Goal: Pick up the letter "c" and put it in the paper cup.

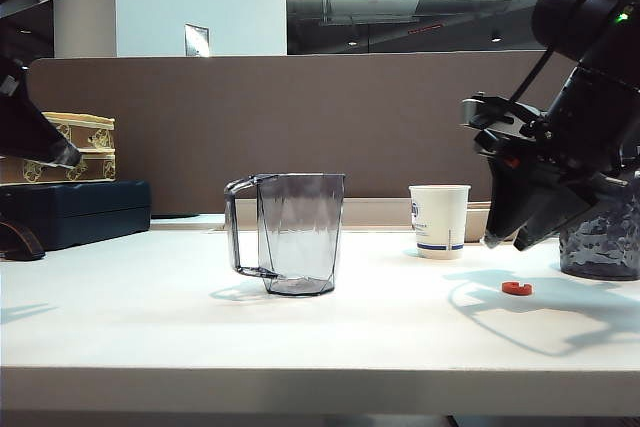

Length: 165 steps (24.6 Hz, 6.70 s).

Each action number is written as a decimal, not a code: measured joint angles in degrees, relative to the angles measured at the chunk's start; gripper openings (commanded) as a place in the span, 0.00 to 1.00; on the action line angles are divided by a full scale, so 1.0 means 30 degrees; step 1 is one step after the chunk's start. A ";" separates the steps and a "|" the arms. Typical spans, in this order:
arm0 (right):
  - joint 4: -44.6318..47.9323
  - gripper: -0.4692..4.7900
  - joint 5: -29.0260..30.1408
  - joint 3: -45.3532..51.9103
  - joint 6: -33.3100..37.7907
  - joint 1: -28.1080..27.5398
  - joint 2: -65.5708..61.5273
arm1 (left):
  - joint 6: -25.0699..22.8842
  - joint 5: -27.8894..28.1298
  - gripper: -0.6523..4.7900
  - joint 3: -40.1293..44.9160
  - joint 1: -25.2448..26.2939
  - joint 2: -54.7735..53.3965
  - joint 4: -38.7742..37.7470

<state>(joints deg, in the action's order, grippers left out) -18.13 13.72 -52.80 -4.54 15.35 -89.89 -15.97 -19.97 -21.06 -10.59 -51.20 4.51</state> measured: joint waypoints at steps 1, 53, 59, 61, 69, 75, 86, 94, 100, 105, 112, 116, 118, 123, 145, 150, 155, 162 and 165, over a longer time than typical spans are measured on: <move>-0.0029 0.42 0.0000 0.0000 0.0007 0.0000 0.0000 | 0.0000 0.0000 0.23 0.0000 0.0000 0.0000 0.0000; 0.0262 0.49 -0.2047 0.0277 -0.2135 0.0729 -0.1537 | 0.0000 0.0000 0.23 0.0000 0.0000 0.0000 -0.0015; 0.0299 0.35 -0.2047 0.0277 -0.2142 0.0729 -0.1552 | 0.0000 0.0000 0.23 0.0000 0.0000 0.0000 -0.0015; 0.0291 0.33 -0.2047 0.0277 -0.2142 0.0729 -0.1552 | 0.0000 0.0000 0.23 0.0000 0.0000 0.0000 -0.0015; 0.0291 0.30 -0.2047 0.0277 -0.2157 0.0729 -0.1552 | 0.0000 0.0000 0.23 0.0000 0.0000 0.0000 -0.0015; 0.0291 0.30 -0.2047 0.0277 -0.2149 0.0729 -0.1552 | 0.0000 0.0000 0.23 0.0000 0.0000 0.0000 -0.0015; 0.0306 0.29 -0.2040 0.0277 -0.2157 0.0729 -0.1552 | 0.0000 0.0000 0.23 0.0000 0.0000 0.0000 -0.0015; 0.0306 0.26 -0.2040 0.0277 -0.2149 0.0729 -0.1552 | 0.0007 0.0000 0.23 0.0000 0.0000 0.0000 -0.0015; 0.0248 0.26 -0.2047 0.0270 -0.2149 0.0729 -0.1341 | 0.0000 0.0000 0.23 0.0000 0.0000 0.0000 -0.0015; 0.0248 0.26 -0.2040 0.0240 -0.2113 0.0729 -0.1333 | 0.0000 0.0000 0.23 0.0000 0.0000 0.0000 -0.0015; 0.0153 0.26 -0.2004 0.0240 -0.2084 0.0729 -0.0809 | 0.0000 0.0000 0.23 0.0000 0.0000 0.0000 -0.0015; 0.0262 0.26 -0.2004 0.0240 -0.2062 0.0729 0.0262 | 0.0000 0.0000 0.23 0.0000 0.0000 0.0000 -0.0015; 0.0240 0.26 -0.1996 0.0226 -0.1967 0.0729 0.0670 | 0.0000 0.0000 0.23 0.0000 0.0000 0.0000 -0.0015; -0.0255 0.26 -0.2004 -0.1486 -0.1588 0.0721 0.1027 | 0.0007 0.0000 0.23 0.0000 0.0000 0.0000 -0.0015; -0.0335 0.27 -0.3512 -0.9646 -0.2033 0.0685 -0.4131 | -0.0007 0.0000 0.23 0.0000 0.0000 0.0000 0.0306; 0.0182 0.27 -0.3708 -0.9777 -0.2106 0.0313 -0.4845 | -0.0007 0.0000 0.23 0.0000 0.0000 0.0000 0.0583; 0.0488 0.29 -0.3708 -0.9770 -0.2113 0.0080 -0.5646 | -0.0015 0.0000 0.23 0.0000 0.0000 0.0000 0.0634; 0.1137 0.29 -0.3541 -0.9887 -0.2113 0.0095 -0.6280 | -0.0401 0.0226 0.23 0.0000 0.0000 0.0000 0.0663; 0.1413 0.33 -0.3257 -0.9916 -0.2098 0.0102 -0.6652 | -0.0401 0.0233 0.23 0.0000 0.0000 0.0000 0.0648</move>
<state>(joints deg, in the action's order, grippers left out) -13.89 3.95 -82.54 -10.83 15.66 -109.84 -17.17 -19.27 -21.06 -10.59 -51.20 6.46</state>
